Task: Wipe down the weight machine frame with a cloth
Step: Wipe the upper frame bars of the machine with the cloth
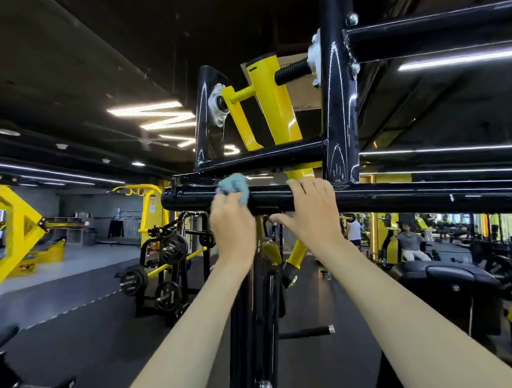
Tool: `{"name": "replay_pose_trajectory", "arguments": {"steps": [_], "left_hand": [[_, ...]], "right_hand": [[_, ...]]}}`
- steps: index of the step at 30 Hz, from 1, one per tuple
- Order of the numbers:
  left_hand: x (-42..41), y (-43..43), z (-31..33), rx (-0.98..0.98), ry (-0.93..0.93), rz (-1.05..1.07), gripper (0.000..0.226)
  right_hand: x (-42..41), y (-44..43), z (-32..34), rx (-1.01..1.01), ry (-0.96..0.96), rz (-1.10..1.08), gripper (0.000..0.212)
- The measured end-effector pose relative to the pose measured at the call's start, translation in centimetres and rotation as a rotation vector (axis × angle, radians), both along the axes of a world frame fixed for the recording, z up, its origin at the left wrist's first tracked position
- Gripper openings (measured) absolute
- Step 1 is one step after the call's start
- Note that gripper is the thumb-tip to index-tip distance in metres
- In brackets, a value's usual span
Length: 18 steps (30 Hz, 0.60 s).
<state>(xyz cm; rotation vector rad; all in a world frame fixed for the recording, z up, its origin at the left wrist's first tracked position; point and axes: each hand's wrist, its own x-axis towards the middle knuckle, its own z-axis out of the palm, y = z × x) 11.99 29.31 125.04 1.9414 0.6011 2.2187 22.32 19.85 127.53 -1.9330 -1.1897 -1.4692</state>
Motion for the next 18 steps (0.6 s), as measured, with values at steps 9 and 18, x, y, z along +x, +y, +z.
{"name": "replay_pose_trajectory", "arguments": {"steps": [9,18], "left_hand": [[-4.3,3.8,0.2,0.002,0.105,0.078,0.015],[-4.7,5.2,0.4,0.093,0.154,0.061,0.015]], "right_hand": [[-2.9,0.2,1.0,-0.12,-0.049,-0.238,0.085],[-5.3,2.5,1.7,-0.107,-0.013,-0.069,0.043]]}}
